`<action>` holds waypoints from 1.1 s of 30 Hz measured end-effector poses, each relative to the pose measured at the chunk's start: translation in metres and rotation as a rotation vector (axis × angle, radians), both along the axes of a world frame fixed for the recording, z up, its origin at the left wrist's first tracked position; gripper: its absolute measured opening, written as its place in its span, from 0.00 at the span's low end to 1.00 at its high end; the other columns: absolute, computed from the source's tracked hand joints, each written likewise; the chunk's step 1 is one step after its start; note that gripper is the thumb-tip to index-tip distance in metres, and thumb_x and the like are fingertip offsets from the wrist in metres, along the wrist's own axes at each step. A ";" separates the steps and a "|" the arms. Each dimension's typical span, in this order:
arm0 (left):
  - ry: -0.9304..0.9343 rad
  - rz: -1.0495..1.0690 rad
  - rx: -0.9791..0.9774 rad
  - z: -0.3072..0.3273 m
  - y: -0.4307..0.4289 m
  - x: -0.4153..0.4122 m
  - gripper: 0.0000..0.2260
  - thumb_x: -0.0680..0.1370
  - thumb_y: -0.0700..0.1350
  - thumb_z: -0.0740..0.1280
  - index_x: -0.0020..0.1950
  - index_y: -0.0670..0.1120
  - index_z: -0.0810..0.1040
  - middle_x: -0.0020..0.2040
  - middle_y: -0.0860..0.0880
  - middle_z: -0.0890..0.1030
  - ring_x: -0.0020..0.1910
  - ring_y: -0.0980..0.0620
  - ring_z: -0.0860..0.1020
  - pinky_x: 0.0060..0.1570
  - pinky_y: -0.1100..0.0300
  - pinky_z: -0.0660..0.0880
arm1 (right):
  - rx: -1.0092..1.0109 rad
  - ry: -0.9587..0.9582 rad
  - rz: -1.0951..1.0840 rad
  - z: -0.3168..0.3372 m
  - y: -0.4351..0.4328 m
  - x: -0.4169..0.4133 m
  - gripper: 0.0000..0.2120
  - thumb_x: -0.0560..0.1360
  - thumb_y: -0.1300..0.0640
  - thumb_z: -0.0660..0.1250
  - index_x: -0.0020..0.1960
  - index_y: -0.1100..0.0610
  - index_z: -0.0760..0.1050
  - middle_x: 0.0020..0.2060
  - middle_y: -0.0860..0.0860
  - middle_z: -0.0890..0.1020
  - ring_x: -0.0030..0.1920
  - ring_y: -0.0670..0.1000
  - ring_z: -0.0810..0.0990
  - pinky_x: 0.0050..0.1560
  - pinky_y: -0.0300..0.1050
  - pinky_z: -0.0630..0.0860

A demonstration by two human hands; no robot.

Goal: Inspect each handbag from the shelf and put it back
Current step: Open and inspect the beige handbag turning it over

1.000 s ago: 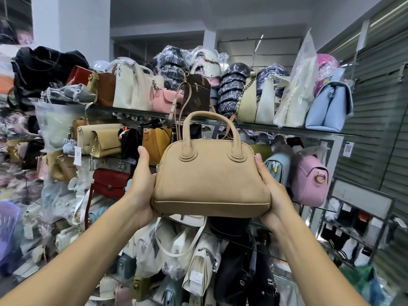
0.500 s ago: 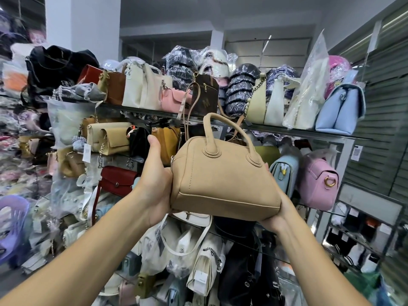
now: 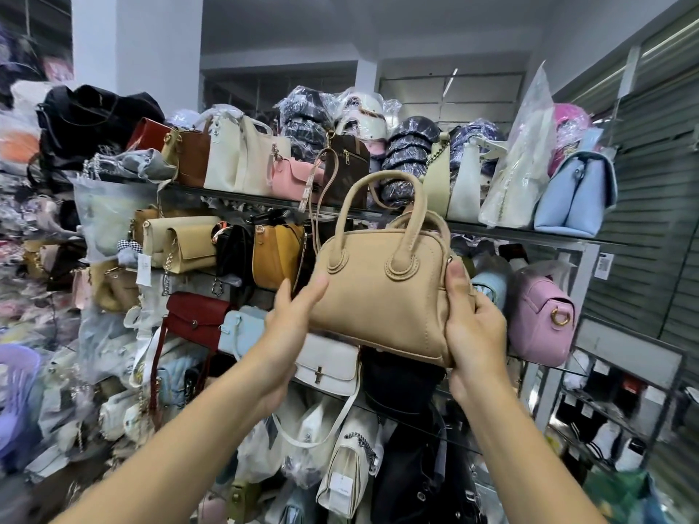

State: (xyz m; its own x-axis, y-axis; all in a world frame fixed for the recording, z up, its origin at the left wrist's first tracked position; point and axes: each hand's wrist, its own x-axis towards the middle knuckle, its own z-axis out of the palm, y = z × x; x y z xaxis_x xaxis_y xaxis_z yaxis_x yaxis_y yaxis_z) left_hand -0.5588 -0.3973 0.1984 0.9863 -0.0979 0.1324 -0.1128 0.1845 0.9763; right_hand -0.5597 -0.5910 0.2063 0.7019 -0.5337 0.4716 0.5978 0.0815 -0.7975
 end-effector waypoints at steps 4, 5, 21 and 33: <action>-0.151 -0.192 -0.070 0.002 -0.026 -0.006 0.41 0.62 0.82 0.61 0.74 0.73 0.61 0.77 0.64 0.65 0.73 0.57 0.68 0.63 0.35 0.70 | -0.100 -0.039 -0.102 -0.015 0.018 -0.001 0.33 0.64 0.23 0.70 0.46 0.53 0.77 0.38 0.45 0.85 0.38 0.44 0.81 0.45 0.45 0.77; -0.141 -0.187 -0.124 0.002 -0.031 -0.004 0.44 0.61 0.84 0.60 0.75 0.69 0.65 0.74 0.62 0.70 0.70 0.57 0.73 0.62 0.39 0.73 | -0.153 -0.044 -0.099 -0.020 0.021 -0.002 0.35 0.61 0.22 0.70 0.49 0.52 0.77 0.42 0.47 0.86 0.42 0.45 0.82 0.48 0.46 0.78; -0.133 -0.395 -0.351 0.011 -0.025 0.007 0.42 0.72 0.79 0.37 0.77 0.61 0.68 0.67 0.56 0.80 0.68 0.52 0.77 0.74 0.39 0.63 | 0.197 0.033 0.566 -0.021 0.009 0.018 0.41 0.57 0.36 0.84 0.64 0.54 0.79 0.64 0.56 0.81 0.67 0.57 0.78 0.75 0.58 0.68; -0.106 -0.369 -0.386 0.013 -0.020 0.003 0.44 0.72 0.79 0.39 0.78 0.55 0.66 0.65 0.54 0.82 0.69 0.49 0.76 0.73 0.35 0.63 | 0.314 0.184 0.679 -0.022 0.011 0.020 0.21 0.74 0.45 0.66 0.60 0.56 0.83 0.60 0.56 0.85 0.56 0.54 0.85 0.51 0.46 0.84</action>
